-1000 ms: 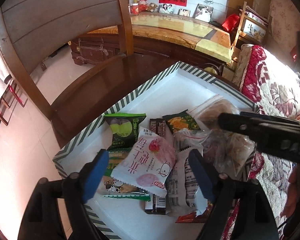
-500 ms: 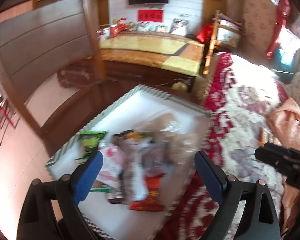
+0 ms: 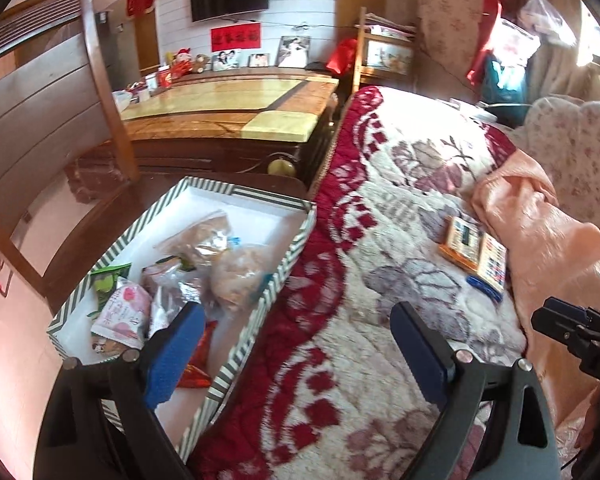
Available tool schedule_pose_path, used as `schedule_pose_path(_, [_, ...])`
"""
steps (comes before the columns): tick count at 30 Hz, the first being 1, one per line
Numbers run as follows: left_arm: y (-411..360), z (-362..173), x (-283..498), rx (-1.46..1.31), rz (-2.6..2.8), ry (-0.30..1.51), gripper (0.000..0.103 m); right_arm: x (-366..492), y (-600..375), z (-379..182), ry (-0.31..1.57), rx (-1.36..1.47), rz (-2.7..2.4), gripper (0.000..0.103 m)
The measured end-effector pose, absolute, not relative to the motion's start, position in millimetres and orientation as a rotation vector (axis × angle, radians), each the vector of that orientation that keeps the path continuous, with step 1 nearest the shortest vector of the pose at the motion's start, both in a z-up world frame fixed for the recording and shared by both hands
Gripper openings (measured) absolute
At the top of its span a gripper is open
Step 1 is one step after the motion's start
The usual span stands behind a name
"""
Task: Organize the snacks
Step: 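Move both open tools back over the cracker packets, then grasp the orange-wrapped cracker box with the left tool while the right tool grasps the blue Beihaidao cracker packet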
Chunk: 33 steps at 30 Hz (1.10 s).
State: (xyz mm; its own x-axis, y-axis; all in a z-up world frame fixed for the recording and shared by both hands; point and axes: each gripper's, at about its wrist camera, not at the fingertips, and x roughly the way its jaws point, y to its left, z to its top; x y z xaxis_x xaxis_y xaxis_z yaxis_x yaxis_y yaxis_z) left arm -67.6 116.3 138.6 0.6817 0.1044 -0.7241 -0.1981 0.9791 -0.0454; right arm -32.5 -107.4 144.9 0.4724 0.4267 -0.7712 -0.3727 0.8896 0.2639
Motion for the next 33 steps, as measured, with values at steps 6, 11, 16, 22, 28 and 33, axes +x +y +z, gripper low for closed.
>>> schedule_pose_path(6, [100, 128, -68, -0.137, 0.122, 0.832, 0.095, -45, -136, 141, 0.964, 0.060, 0.438, 0.058])
schedule_pose_path(11, [77, 113, -56, -0.133, 0.036, 0.888, 0.095, -45, -154, 129, 0.996, 0.078, 0.401, 0.058])
schedule_pose_path(16, [49, 104, -28, -0.112, -0.058, 0.926, 0.095, -37, -163, 118, 1.009, 0.098, 0.381, 0.058])
schedule_pose_path(22, [9, 104, 33, -0.092, -0.190, 0.944, 0.095, -24, -180, 103, 1.019, 0.142, 0.352, 0.058])
schedule_pose_path(28, [-27, 82, 106, -0.059, -0.264, 1.027, 0.095, -16, -193, 93, 1.039, 0.214, 0.332, 0.058])
schedule_pose_path(33, [-53, 61, 147, -0.018, -0.326, 1.086, 0.095, -12, -189, 83, 1.079, 0.197, 0.336, 0.058])
